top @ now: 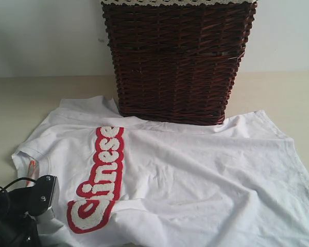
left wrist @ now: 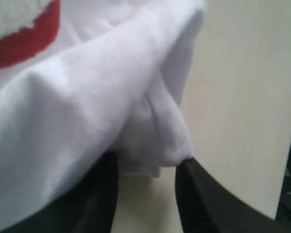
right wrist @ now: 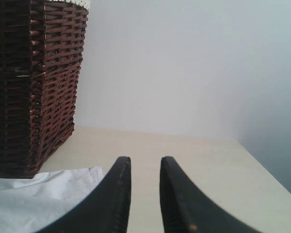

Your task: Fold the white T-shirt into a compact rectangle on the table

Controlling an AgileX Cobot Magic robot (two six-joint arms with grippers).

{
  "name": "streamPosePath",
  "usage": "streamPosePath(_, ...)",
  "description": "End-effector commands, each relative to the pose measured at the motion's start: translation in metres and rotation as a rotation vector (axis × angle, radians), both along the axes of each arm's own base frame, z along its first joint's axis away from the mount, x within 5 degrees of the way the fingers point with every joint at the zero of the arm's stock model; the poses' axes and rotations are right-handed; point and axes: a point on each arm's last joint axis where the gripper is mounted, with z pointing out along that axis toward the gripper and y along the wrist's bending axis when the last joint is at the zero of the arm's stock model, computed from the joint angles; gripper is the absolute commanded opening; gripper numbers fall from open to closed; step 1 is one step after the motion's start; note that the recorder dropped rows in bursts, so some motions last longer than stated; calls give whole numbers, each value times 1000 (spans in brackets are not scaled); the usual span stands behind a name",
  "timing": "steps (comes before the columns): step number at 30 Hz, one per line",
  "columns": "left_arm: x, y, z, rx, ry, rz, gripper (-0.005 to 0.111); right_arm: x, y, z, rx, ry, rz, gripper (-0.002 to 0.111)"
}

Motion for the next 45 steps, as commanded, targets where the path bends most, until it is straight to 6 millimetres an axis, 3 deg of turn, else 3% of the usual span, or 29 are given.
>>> streamPosePath(1,2,1,-8,31,-13,32,14,0,0,-1,-3,-3,3,23)
streamPosePath(3,2,1,-8,35,-9,26,0,0,0,-1,-3,-3,3,23)
streamPosePath(10,-7,4,-4,61,88,16,0,0,0,-1,-3,-3,3,23)
streamPosePath(14,-19,4,13,25,163,-38,0,0,0,-1,-3,-3,3,23)
streamPosePath(23,-33,5,50,-52,120,-102,0,0,0,-1,-3,-3,3,23)
streamPosePath(31,-32,-2,70,-133,170,-114,0,0,0,-1,-3,-3,3,23)
streamPosePath(37,-12,-12,94,-197,70,-92,0,0,0,-1,-3,-3,3,23)
streamPosePath(45,-7,-17,101,-241,63,-47,0,0,0,-1,-3,-3,3,23)
